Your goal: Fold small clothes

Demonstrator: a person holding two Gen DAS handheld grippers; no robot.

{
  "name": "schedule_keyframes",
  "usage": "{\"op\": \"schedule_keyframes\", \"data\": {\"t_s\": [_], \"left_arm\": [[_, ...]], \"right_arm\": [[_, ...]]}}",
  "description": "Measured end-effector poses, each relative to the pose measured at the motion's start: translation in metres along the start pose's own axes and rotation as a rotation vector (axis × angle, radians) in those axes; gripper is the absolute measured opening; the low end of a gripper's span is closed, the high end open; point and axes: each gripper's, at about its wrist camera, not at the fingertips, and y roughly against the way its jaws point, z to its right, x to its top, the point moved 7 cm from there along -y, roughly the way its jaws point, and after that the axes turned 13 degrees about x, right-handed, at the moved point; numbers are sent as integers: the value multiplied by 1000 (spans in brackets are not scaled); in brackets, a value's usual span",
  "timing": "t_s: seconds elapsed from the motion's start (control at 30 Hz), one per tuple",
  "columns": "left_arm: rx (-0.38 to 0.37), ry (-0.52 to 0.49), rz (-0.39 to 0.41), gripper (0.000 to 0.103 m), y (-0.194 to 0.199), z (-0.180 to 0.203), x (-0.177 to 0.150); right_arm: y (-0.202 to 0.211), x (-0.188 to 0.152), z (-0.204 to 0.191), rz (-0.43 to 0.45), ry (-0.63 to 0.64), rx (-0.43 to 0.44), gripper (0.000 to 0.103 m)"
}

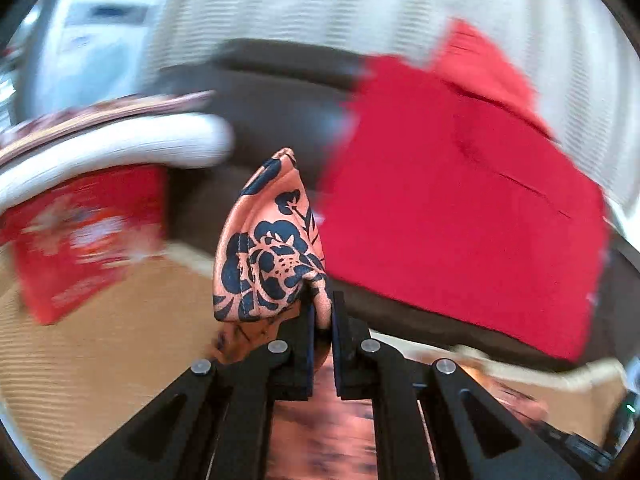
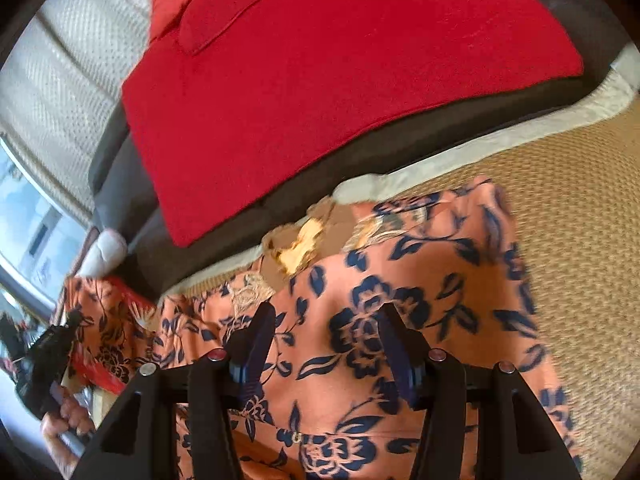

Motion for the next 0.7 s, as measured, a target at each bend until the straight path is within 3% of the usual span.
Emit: {"op": "schedule_keyframes", "data": {"t_s": [0.13, 0.2, 0.27, 0.3, 0.37, 0.5, 0.6, 0.7], "left_arm": [[-212, -151, -45, 8, 33, 117, -37], [-303, -236, -96, 18, 48, 162, -61], [-367, -334, -139, 71, 60, 192, -84], [-353, -357, -118, 80, 65, 194, -87], [-304, -395, -67, 80, 63, 185, -85], [-158, -324, -80, 80, 47, 136, -73], [-8, -274, -107, 80, 15, 86, -70], [122, -267, -143, 80, -6, 38, -87]], "right_arm": [[24, 14, 17, 58, -44, 22, 57], [40, 23, 29, 99, -81, 52, 59], [51, 29, 37, 131, -117, 86, 63], [57, 32, 42, 150, -134, 113, 72], [66, 36, 48, 170, -150, 129, 79], [61, 32, 52, 116, -180, 155, 79], [42, 21, 57, 22, -196, 101, 79], [33, 15, 58, 2, -192, 67, 77]]}}
